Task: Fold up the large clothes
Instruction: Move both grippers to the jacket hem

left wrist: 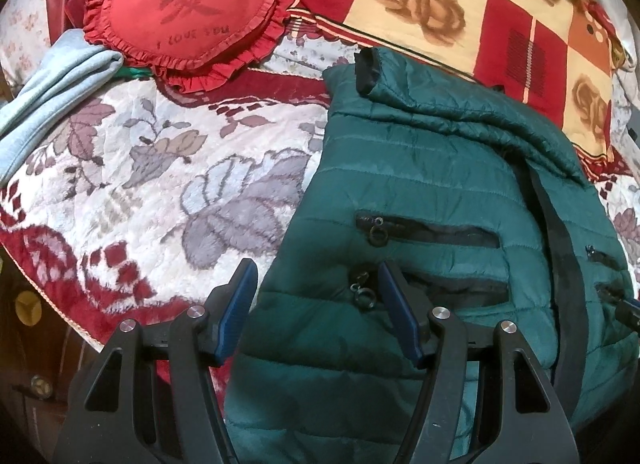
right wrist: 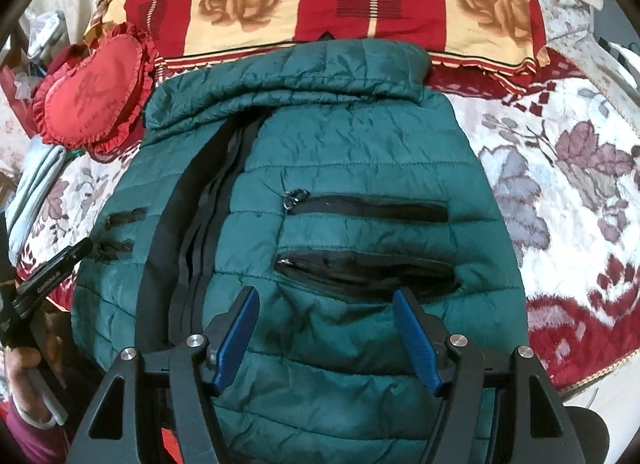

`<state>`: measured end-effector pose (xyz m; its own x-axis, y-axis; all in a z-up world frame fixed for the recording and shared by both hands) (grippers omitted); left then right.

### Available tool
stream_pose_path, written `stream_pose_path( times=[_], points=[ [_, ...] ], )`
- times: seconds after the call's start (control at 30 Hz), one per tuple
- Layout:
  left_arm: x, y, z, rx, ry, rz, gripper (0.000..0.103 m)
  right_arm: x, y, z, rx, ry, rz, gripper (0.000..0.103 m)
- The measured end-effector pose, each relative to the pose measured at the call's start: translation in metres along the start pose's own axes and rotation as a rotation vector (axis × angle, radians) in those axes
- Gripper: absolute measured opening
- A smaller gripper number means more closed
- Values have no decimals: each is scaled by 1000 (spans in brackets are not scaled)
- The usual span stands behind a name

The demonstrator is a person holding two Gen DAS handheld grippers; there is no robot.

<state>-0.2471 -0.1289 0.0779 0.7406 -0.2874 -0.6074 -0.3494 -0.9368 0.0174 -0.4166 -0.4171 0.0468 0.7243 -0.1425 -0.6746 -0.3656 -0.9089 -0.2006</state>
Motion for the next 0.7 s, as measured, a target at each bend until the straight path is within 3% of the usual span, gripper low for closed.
stream_pose_path(
  times=[0.13, 0.2, 0.27, 0.43, 0.7],
  points=[
    [-3, -9, 8, -21, -30, 17, 63, -6, 6, 2, 2, 7, 6, 67],
    [-7, -14, 12, -26, -46, 36, 63, -10, 11, 2, -1, 9, 14, 76],
    [-10, -19, 18, -31, -63, 60, 63, -14, 19, 4, 6, 16, 31, 79],
    [-13, -39, 34, -101, -117, 156, 63, -19, 46, 11, 28, -9, 73, 79],
    [-14, -54, 42, -176, -159, 197, 68, -22, 73, 28, 78, -67, 70, 82]
  ],
)
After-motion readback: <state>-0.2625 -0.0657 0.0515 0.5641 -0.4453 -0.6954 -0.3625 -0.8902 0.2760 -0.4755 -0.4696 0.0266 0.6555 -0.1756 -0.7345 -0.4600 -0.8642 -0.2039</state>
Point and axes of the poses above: each gripper's, at about its wrist camera, not at the fingertips, and x roughly the way its jaws point, y to its right, z to its underside, the point moved 1 cm from there along x, roughly the way its jaws point, and after that the axes turned 14 degrees about y, right-handed, at the moved point
